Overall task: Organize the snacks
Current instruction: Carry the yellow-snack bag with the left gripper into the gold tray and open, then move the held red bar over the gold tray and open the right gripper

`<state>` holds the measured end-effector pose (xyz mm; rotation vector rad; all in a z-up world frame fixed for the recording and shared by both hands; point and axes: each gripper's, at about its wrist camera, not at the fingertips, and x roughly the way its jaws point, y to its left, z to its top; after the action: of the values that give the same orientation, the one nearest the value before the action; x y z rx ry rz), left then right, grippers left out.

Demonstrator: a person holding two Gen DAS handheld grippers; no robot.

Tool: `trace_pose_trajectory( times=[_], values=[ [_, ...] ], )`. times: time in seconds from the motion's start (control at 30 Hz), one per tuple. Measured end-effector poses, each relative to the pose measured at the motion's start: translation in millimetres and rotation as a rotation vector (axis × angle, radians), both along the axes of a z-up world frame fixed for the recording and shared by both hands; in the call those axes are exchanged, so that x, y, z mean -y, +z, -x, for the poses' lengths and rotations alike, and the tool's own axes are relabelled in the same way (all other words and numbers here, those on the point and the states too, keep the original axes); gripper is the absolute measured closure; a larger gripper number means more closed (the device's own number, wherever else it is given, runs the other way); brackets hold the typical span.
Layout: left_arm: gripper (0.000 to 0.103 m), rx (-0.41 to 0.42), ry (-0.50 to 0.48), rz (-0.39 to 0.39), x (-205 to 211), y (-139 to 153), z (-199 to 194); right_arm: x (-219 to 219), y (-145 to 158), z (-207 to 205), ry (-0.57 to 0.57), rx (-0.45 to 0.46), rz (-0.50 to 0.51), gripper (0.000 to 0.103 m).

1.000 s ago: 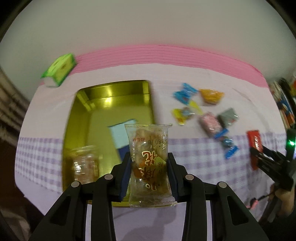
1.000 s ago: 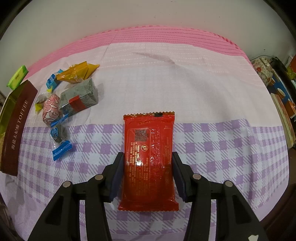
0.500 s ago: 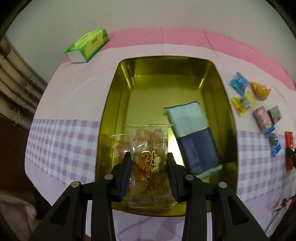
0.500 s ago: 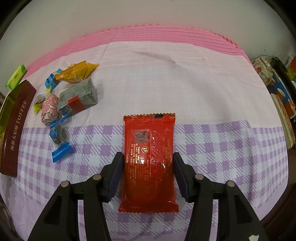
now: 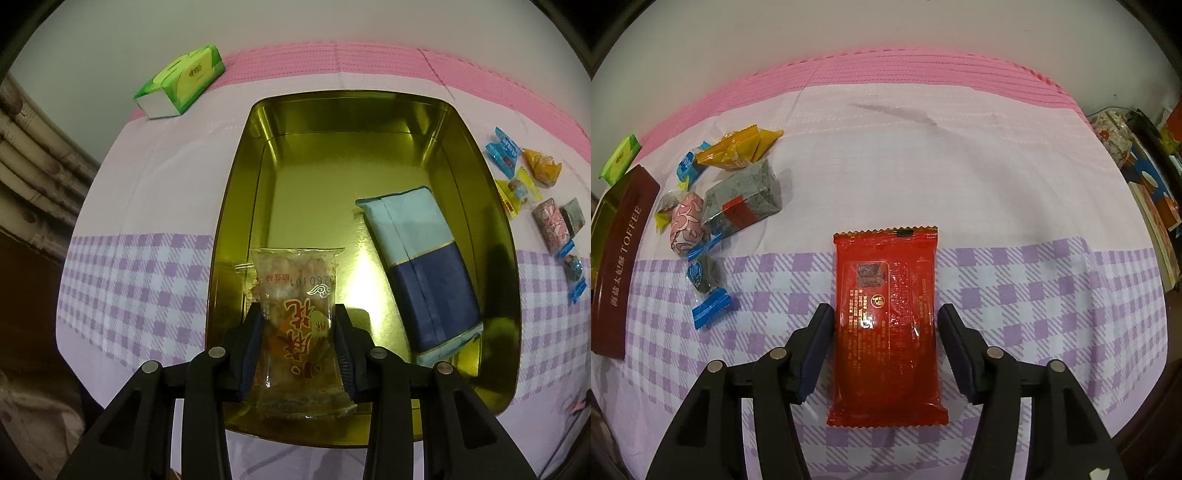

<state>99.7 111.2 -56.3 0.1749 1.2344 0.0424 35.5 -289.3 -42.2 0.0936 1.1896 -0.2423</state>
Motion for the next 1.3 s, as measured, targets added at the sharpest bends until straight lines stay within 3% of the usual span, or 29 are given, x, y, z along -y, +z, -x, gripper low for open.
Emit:
trace_pose_trajectory(
  times=[0.13,0.43,0.97,1.3],
  values=[
    [0.065,0.003,-0.011,-0.016,1.8,-1.8,1.3,-2.8,1.8,-1.1,0.004,-0.004,0.000,0.056],
    [0.062,0.007,-0.011,-0.028,2.7,-2.2,4.2,-8.8,3.5,-3.3,-0.004,-0.005,0.003,0.062],
    [0.044,0.110,0.035,0.090,-19.6,18.5,19.0,-20.2,25.6,-4.8,-0.022,0.022,-0.020,0.063],
    [0.040,0.191,0.066,0.143,-36.4,38.6,31.7,-87.5,59.4,-30.9,0.094,0.082,-0.092,0.063]
  ],
)
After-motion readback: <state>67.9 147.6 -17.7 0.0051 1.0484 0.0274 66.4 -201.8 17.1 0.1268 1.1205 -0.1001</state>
